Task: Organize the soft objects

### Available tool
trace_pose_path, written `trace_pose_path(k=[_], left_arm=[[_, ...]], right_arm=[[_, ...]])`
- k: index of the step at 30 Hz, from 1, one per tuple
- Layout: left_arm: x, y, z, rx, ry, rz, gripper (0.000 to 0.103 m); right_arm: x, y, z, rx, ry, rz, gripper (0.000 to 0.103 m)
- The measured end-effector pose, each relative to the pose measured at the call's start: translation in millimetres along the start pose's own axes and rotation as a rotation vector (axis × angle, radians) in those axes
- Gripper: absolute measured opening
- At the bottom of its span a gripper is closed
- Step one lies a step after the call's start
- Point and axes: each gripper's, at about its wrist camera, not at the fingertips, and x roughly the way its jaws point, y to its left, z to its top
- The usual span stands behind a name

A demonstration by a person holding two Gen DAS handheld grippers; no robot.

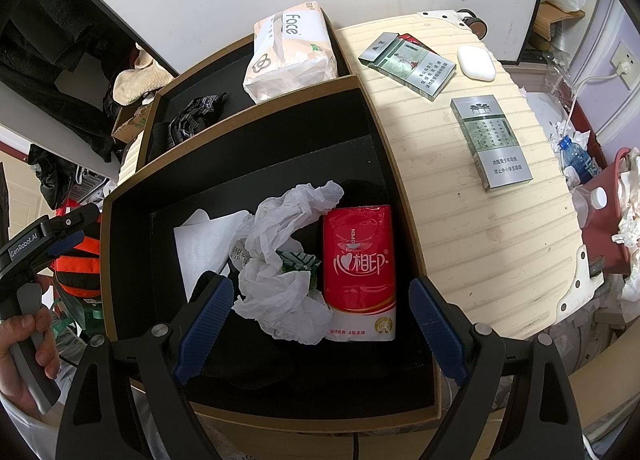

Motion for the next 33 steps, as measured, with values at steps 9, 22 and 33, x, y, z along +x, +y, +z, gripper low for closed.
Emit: trace_pose_path(k=[9, 22, 33], left_arm=[[0, 0, 0, -0.001, 0.000, -0.001, 0.091], [-74, 37, 13, -0.203, -0.410, -0.112, 0.091], [-25, -18, 28, -0.118, -0.253, -0.098, 0.091]], right_arm=[[0, 0, 0, 0.005, -0.005, -0.003, 0.089], [-2, 8, -1, -0.008, -0.007, -0.008, 0.089], [-2, 13, -8, 0.024, 0.003, 0.063, 0.089]])
